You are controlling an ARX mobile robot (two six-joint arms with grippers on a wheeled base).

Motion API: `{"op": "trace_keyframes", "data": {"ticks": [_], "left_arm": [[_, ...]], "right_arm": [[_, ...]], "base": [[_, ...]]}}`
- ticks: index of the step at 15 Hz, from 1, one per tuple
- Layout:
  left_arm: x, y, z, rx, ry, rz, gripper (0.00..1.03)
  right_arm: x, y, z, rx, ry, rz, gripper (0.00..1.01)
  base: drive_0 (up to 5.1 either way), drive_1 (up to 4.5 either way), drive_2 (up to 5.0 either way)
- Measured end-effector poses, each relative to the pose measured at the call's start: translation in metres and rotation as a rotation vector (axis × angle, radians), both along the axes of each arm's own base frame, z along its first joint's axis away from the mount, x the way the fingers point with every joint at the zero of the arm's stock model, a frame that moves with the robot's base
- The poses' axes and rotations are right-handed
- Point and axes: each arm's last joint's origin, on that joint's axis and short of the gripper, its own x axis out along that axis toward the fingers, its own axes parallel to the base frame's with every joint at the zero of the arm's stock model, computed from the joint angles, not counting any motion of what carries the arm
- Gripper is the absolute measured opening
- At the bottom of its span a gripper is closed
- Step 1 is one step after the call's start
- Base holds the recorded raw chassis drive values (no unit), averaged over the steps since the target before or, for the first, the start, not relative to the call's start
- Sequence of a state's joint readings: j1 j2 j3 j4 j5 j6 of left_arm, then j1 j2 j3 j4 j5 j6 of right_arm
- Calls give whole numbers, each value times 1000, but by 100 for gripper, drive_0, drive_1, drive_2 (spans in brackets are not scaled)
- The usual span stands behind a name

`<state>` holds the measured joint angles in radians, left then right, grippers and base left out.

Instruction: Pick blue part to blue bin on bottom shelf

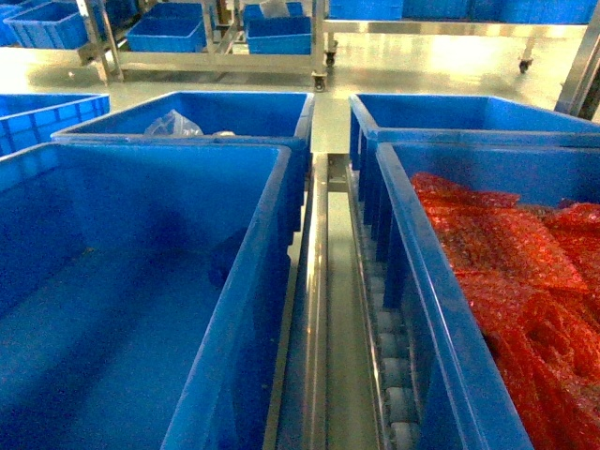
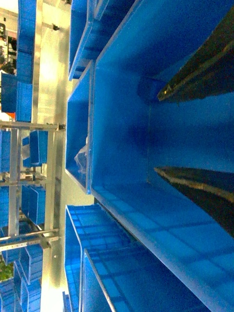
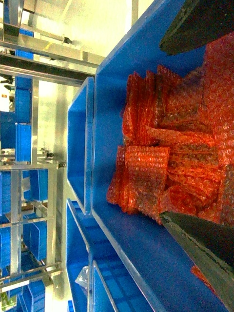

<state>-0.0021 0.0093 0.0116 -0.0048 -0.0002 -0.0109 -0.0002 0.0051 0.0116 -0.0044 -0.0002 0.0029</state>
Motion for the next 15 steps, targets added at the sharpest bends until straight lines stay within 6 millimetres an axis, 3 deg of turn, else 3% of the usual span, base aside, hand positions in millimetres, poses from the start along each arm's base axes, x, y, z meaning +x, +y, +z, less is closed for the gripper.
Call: {"op": "trace_keyframes", "data": {"ticks": [1, 2, 4, 15], "left_arm": [[0, 0, 0, 0, 0, 0, 62], [0, 0, 0, 0, 0, 0, 82], [0, 0, 0, 1, 0, 0, 100], [0, 0, 0, 1, 0, 0, 98]], "right_arm": [[0, 0, 0, 0, 0, 0, 98], [0, 0, 0, 0, 0, 0, 98], [0, 0, 0, 0, 0, 0, 98], [0, 0, 0, 0, 0, 0, 98]], "base": [[0, 0, 0], [0, 0, 0], [0, 0, 0], [0, 0, 0]]}}
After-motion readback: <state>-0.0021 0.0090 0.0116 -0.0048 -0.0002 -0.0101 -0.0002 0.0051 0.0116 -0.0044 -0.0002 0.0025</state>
